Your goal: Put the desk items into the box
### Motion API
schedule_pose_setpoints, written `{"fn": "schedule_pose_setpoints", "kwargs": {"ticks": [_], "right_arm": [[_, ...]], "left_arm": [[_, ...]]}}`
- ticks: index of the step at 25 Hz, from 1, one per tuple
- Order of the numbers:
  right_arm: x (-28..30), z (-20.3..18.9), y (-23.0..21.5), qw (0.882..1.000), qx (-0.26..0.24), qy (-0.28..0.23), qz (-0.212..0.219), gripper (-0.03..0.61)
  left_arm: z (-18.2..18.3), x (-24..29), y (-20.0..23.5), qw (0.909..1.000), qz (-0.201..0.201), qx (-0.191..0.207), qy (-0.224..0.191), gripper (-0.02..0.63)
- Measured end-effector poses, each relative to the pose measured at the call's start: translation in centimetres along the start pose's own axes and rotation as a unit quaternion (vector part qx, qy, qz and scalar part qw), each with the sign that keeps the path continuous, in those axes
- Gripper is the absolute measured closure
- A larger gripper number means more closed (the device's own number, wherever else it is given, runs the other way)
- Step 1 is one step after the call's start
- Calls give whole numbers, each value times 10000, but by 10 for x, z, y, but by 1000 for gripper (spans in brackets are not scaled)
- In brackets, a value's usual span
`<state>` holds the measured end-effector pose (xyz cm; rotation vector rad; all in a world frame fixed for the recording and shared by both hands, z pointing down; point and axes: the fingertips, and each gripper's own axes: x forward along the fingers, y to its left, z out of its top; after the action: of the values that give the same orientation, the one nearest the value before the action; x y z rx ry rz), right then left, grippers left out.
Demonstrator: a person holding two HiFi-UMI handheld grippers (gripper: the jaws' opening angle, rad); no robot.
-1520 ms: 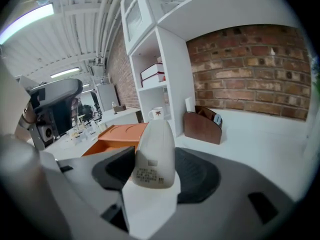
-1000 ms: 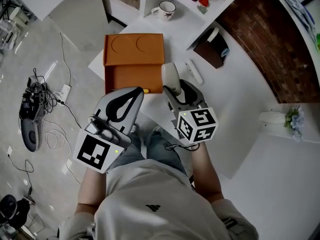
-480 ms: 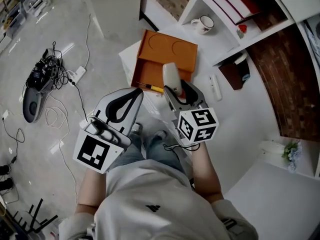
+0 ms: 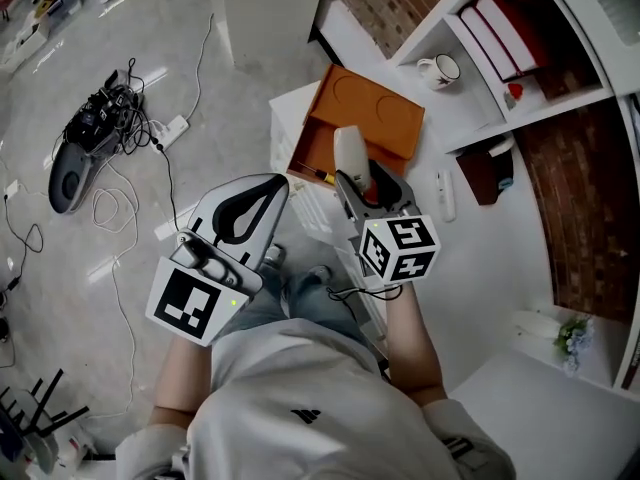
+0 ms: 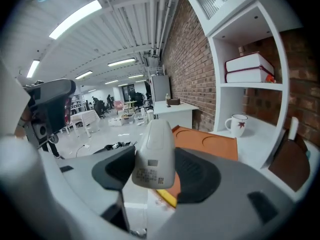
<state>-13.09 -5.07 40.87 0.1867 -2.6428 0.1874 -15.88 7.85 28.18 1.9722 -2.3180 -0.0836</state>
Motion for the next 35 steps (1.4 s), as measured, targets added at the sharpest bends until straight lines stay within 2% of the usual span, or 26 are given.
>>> {"fn": "schedule_pose_setpoints", "kwargs": {"ticks": [19,35], "right_arm": [[53,-49,-25,9936,-328,1078,80,322],[83,-87,-40,9764,-532,2085,197,321]], "left_arm": [[-9,-3,33,9985,528,-138,99,601],[-20,4,55,9961,814,-251,243,601]]}}
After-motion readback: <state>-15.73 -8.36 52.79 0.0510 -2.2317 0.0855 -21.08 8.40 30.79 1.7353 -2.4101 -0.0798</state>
